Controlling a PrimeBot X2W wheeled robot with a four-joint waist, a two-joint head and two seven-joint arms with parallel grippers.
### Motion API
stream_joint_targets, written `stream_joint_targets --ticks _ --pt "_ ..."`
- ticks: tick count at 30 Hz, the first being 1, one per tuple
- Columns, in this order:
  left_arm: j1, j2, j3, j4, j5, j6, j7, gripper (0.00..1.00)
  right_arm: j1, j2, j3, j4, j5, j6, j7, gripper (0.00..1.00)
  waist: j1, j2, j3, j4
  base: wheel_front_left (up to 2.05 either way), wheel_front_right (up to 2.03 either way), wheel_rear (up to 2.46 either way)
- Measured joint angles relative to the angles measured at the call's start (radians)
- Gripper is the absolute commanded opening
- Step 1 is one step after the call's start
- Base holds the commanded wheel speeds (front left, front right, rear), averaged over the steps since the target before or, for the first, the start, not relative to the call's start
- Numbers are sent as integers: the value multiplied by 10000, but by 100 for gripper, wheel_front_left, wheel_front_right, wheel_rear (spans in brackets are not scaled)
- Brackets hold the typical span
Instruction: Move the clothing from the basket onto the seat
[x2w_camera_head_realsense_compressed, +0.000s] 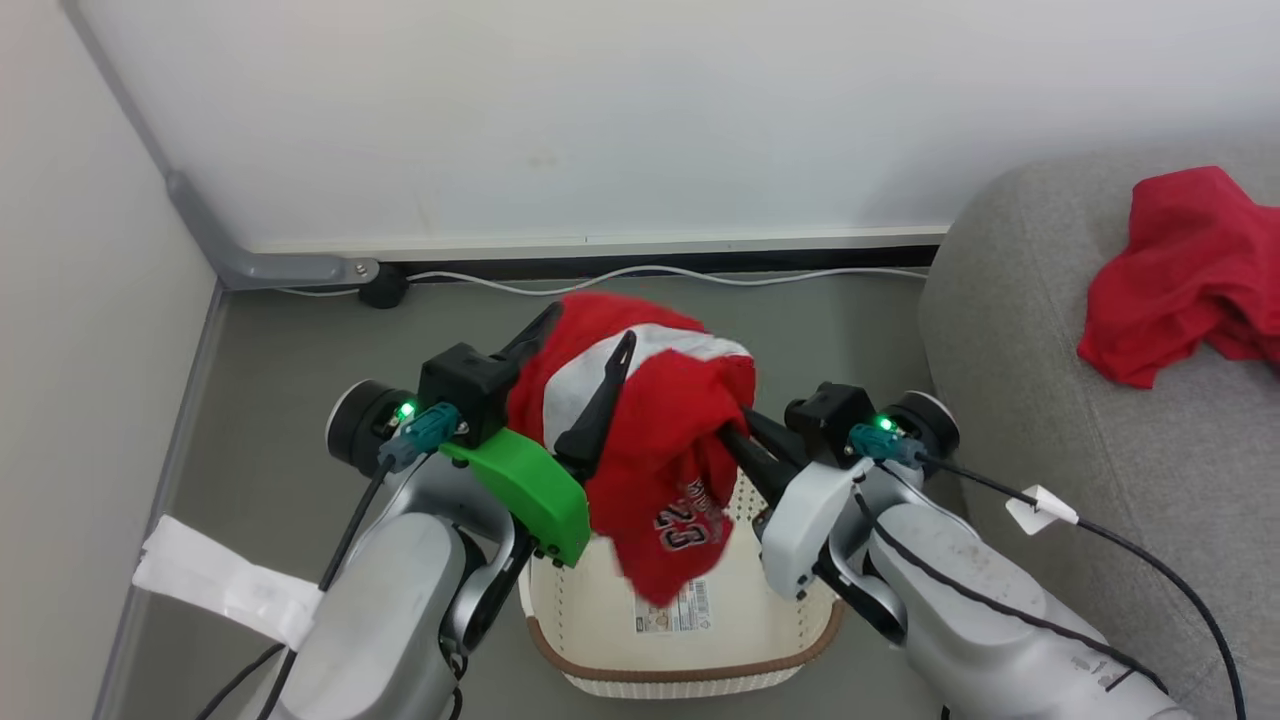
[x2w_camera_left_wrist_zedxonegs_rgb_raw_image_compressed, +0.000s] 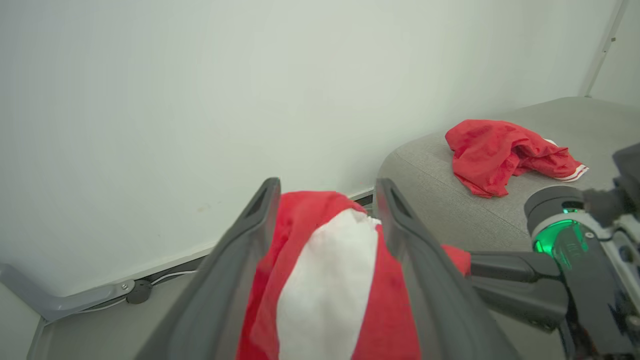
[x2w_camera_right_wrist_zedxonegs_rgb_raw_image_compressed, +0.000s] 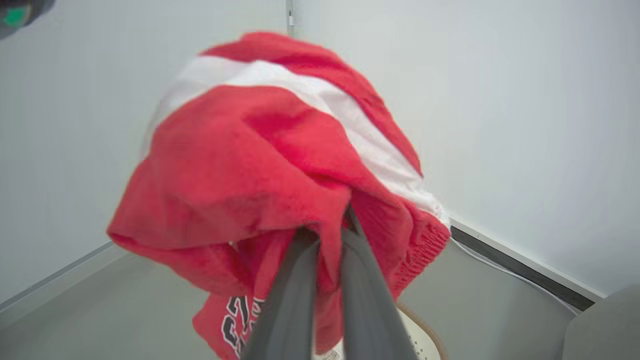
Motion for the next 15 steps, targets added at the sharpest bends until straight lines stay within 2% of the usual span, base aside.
stream_joint_targets --ticks 8,12,15 --pt "407 186 92 -171 -59 46 -224 100 -296 -222 -966 -502 163 -357 0 0 0 0 62 -561 0 0 0" --pt "691 249 81 -305 -71 44 -374 100 -347 -433 -2023 -1051 849 -591 0 0 0 0 119 -924 0 0 0" --pt "869 284 -17 -399 -71 40 -533 100 -348 -769 -2351 -1396 855 -702 -2 0 0 0 159 -1221 0 0 0"
